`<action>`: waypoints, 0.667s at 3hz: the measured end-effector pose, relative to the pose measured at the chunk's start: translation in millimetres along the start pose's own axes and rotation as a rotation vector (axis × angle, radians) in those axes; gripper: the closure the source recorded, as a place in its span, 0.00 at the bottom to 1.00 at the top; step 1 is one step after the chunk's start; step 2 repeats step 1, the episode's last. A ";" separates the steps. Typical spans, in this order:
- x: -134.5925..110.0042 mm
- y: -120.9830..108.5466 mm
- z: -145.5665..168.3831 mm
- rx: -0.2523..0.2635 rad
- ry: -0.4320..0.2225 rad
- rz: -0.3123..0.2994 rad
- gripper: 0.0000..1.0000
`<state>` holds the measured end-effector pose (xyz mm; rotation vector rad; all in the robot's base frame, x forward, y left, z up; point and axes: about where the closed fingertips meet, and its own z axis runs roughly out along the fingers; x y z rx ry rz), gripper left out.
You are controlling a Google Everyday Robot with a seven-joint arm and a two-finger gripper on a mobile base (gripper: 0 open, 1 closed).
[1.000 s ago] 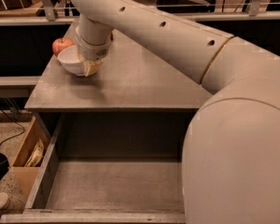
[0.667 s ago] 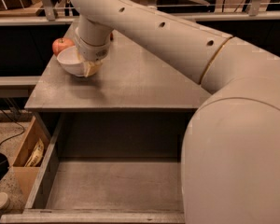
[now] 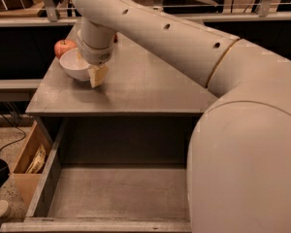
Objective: Move white bowl near apple
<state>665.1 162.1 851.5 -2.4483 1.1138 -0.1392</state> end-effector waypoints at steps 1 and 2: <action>-0.5 0.6 1.9 -0.003 -0.001 -0.001 0.00; -0.5 0.6 1.9 -0.003 -0.001 -0.001 0.00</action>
Offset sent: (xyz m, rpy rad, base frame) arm 0.0000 0.0000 0.0000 0.0000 0.0000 0.0000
